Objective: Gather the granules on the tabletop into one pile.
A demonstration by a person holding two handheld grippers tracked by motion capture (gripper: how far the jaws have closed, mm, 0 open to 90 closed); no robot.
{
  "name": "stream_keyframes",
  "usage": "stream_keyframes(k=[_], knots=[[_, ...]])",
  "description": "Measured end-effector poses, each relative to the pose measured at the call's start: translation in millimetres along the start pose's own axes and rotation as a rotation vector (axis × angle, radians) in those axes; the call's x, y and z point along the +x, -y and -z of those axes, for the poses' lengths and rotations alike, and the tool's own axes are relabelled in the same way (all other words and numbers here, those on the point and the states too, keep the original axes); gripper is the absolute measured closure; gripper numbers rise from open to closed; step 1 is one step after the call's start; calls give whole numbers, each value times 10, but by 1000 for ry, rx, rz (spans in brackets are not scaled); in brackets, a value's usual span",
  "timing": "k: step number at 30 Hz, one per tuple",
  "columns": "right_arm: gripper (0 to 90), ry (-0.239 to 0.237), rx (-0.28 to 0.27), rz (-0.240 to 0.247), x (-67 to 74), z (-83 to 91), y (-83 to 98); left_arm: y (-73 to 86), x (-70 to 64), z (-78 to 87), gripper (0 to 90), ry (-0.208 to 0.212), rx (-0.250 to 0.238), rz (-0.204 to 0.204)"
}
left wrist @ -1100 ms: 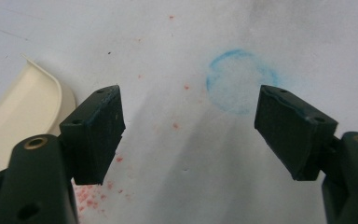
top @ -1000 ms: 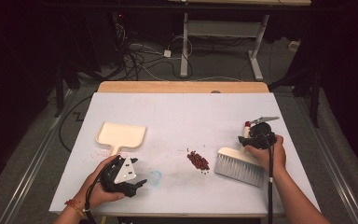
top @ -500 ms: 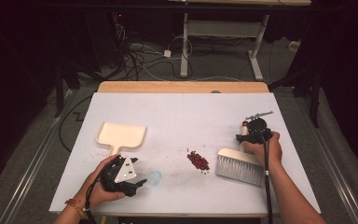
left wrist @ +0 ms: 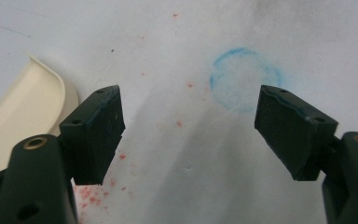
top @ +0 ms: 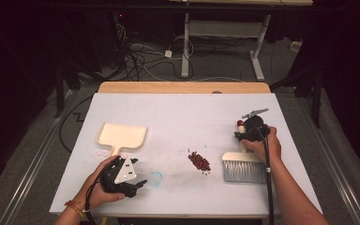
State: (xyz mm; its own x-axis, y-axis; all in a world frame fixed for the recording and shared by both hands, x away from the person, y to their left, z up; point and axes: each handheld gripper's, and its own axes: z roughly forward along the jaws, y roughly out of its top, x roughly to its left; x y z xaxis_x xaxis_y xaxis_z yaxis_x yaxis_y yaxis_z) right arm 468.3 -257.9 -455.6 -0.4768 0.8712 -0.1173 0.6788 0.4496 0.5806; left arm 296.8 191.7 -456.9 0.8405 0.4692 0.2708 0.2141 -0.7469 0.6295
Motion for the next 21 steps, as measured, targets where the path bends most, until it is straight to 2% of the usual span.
stream_keyframes(k=[1, 3, 5, 8, 9, 10, 11, 13, 16, 20, 21], knots=[[435, -10, -4, -6, 2, 13, 5, 1, 5, 11, 230, -6, -8, 7], [418, -34, -56, -25, -8, 105, 22, 4, 14, 32, 224, -20, -21, 16], [387, -61, -169, -9, 12, 306, 55, 12, 28, 59, 219, -39, -41, 32], [348, -97, -368, 69, 138, 691, 189, 42, 40, 108, 213, -89, -80, 63], [323, -104, -448, 114, 210, 839, 272, 51, 39, 121, 205, -96, -84, 74], [311, -110, -487, 141, 254, 917, 329, 63, 36, 141, 196, -118, -94, 89], [300, -94, -530, 172, 329, 1034, 435, 71, 34, 153, 186, -132, -98, 95], [266, -78, -598, 192, 408, 1168, 611, 100, 22, 171, 163, -178, -100, 102], [230, -85, -633, 165, 448, 1268, 845, 128, 32, 176, 154, -199, -97, 118], [218, -22, -637, 193, 489, 1286, 1021, 122, 55, 145, 152, -212, -84, 119], [218, -21, -638, 185, 490, 1286, 1032, 118, 57, 136, 152, -212, -83, 120]])
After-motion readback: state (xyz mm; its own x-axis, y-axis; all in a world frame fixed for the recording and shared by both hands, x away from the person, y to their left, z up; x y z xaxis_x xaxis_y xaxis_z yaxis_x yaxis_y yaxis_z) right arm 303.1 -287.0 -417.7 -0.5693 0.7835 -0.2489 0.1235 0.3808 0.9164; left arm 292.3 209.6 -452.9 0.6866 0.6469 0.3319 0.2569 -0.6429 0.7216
